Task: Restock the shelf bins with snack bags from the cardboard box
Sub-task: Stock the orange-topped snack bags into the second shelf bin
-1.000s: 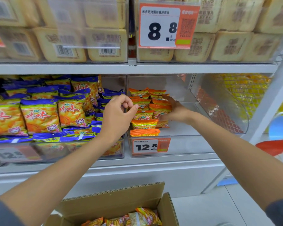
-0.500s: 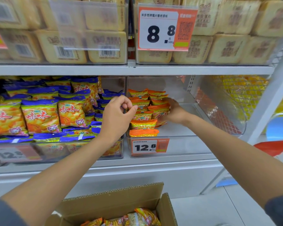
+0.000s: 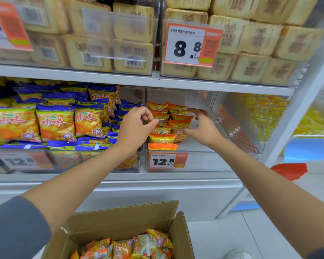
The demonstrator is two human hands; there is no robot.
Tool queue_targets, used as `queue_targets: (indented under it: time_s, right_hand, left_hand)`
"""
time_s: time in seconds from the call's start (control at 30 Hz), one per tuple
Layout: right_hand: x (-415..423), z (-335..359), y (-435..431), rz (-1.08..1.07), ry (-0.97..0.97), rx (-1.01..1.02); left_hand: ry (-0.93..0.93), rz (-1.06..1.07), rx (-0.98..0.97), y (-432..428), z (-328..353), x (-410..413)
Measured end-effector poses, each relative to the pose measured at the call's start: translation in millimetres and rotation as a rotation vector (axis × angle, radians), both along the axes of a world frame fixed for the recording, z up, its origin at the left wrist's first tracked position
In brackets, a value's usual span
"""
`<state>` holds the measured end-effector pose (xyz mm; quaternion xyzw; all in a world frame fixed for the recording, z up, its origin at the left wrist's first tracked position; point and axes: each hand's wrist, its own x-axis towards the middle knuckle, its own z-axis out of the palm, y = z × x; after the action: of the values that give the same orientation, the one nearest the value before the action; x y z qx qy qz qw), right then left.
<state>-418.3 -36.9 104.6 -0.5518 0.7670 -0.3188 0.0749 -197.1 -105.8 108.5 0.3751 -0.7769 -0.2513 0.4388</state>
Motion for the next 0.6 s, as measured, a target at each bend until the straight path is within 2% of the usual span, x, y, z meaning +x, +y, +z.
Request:
queue_targets:
  time_s: [0.13, 0.2, 0.27, 0.37, 0.47, 0.6]
  right_hand:
    - [58.3, 13.0, 52.0, 0.064, 0.124, -0.263]
    - [90.0, 5.5, 75.6, 0.156, 0.115, -0.265]
    - [117.9, -13.6, 94.8, 0.249, 0.089, -0.155]
    - [152.2, -56.8, 117.1, 0.398, 0.052, 0.138]
    - [172.8, -116.1, 130.6, 0.451, 0.019, 0.437]
    - [191.7, -194.7, 141.1, 0.426, -0.225, 0.715]
  left_hand:
    - [0.001, -0.046, -0.02, 32.7, 7.6, 22.5]
    - [0.006, -0.074, 0.042, 56.0, 1.2, 42.8]
    - [-0.031, -0.116, 0.168, 78.3, -19.0, 68.9]
    - [-0.185, -0.127, 0.353, 105.4, -67.3, 116.3]
    - [-0.335, -0.086, 0.54, 126.2, -117.6, 163.4]
    - [-0.385, 0.047, 0.7, 131.3, -168.6, 202.6]
